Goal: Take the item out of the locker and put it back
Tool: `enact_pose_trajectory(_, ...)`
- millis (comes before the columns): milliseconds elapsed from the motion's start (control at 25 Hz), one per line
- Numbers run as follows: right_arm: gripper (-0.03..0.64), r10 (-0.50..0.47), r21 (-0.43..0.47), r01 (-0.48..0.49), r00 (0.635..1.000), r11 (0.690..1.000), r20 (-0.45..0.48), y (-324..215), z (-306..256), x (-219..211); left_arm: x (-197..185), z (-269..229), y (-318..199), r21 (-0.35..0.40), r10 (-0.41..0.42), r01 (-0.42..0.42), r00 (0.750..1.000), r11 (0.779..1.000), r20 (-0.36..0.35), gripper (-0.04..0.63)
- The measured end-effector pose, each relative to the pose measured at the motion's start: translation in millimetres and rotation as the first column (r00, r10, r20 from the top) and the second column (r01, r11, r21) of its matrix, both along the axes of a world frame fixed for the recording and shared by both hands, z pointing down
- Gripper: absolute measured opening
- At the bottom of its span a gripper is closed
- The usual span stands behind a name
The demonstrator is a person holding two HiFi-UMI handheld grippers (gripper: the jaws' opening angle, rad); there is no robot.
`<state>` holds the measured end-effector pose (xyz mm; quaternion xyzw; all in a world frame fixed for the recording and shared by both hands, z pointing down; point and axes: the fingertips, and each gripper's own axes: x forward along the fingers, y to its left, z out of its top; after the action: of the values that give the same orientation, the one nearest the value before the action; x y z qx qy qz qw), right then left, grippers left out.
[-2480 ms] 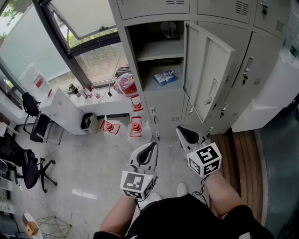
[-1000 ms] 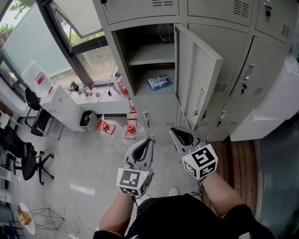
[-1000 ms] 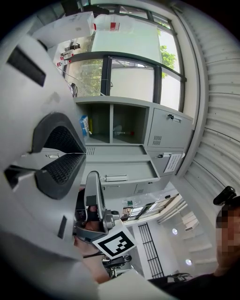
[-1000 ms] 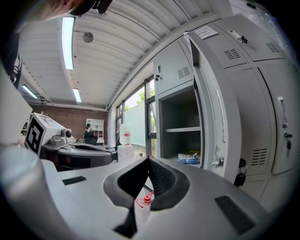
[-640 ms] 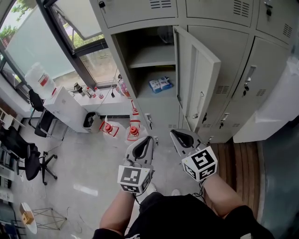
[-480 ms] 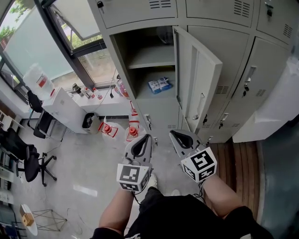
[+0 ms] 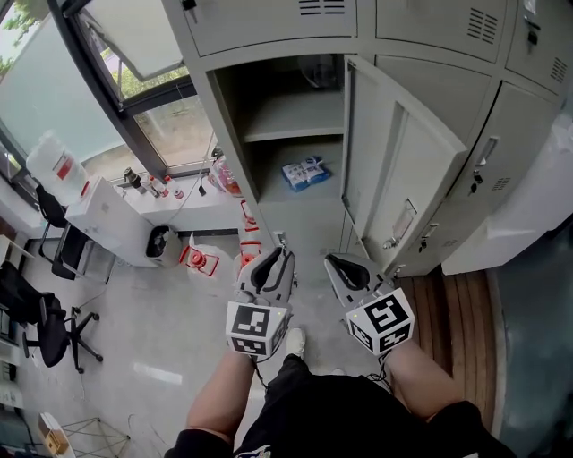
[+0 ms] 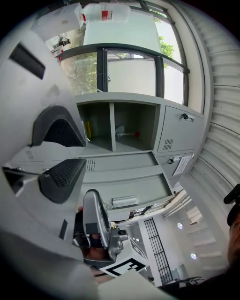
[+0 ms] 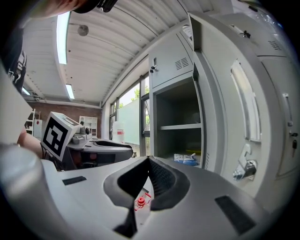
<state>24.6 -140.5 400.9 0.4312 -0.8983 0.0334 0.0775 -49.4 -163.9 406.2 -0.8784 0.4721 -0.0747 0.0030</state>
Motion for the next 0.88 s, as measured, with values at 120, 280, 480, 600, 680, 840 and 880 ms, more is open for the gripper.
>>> enact_pose_trajectory(120, 0.051, 0.028, -0.008, -0.028, 1.000, 1.000, -0.004, -16.8, 2.5, -4.1, -1.3, 2.7, -26.1, 0.000, 0.028, -0.028, 0.999, 1.000, 0.017, 0.112)
enact_pose_trajectory(280, 0.051, 0.065, -0.025, -0.066, 0.998, 0.998, -0.007, -40.2, 8.6, -5.9, 2.9, 11.5, -60.9, -0.003, 0.075, -0.075, 0.994, 0.997, 0.077, 0.147)
enact_pose_trajectory(480, 0.051, 0.115, -0.042, -0.115, 0.993, 0.992, -0.011, -69.7, 16.8, -7.1, 9.1, 24.4, -104.8, -0.008, 0.133, -0.133, 0.981, 0.991, 0.144, 0.163)
enact_pose_trajectory(600, 0.051, 0.138, -0.056, -0.139, 0.990, 0.989, -0.013, -83.6, 23.0, -8.4, 11.9, 32.4, -129.2, -0.006, 0.159, -0.160, 0.970, 0.987, 0.185, 0.167)
enact_pose_trajectory(680, 0.051, 0.151, -0.068, -0.152, 0.988, 0.986, -0.015, -91.0, 27.2, -8.5, 14.1, 39.1, -143.2, -0.013, 0.171, -0.173, 0.962, 0.985, 0.213, 0.170)
enact_pose_trajectory(840, 0.051, 0.176, -0.081, -0.177, 0.984, 0.981, -0.017, -104.9, 32.6, -8.8, 18.6, 57.3, -165.9, -0.047, 0.196, -0.190, 0.949, 0.981, 0.249, 0.184)
enact_pose_trajectory(880, 0.051, 0.184, -0.084, -0.185, 0.983, 0.979, -0.017, -107.8, 34.0, -8.5, 20.6, 60.7, -170.7, -0.050, 0.203, -0.197, 0.944, 0.979, 0.260, 0.186)
